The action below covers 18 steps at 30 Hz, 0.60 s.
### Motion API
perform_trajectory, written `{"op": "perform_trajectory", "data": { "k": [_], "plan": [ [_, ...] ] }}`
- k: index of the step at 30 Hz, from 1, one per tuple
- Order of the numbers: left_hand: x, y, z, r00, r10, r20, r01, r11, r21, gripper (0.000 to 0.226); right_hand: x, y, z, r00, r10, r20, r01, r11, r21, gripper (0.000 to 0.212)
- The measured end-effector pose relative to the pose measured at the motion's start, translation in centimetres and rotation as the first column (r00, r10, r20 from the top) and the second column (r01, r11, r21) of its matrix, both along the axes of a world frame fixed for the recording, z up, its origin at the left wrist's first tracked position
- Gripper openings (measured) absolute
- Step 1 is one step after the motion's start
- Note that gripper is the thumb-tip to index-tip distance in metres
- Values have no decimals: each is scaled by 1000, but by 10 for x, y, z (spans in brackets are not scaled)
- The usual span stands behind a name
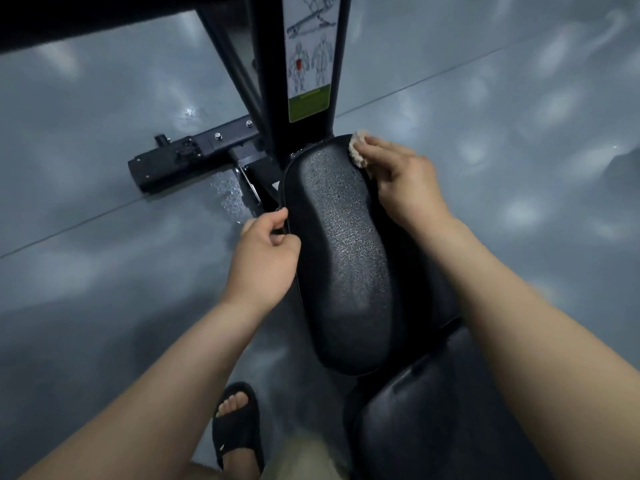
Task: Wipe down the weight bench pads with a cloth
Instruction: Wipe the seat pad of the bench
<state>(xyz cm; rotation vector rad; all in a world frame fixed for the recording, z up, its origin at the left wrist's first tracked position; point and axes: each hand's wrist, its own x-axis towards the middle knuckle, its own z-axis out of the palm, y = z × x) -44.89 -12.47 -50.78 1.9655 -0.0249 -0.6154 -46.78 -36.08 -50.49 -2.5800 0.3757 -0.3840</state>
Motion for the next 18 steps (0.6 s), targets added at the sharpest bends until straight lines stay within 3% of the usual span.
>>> {"op": "perform_trajectory", "data": {
  "k": [6, 12, 18],
  "plan": [
    [-9, -1, -12, 996, 45, 82, -39, 996, -75, 47, 22, -7, 4, 998, 65, -16, -66, 996, -65, 38],
    [-20, 0, -31, 991, 131, 32, -122, 971, -207, 59, 0, -11, -4, 994, 111, 0, -111, 993, -49, 38],
    [-23, -3, -41, 988, 145, 52, -123, 946, -300, 56, -36, -3, -5, 991, 137, -4, -135, 970, -202, 37]
  ]
}}
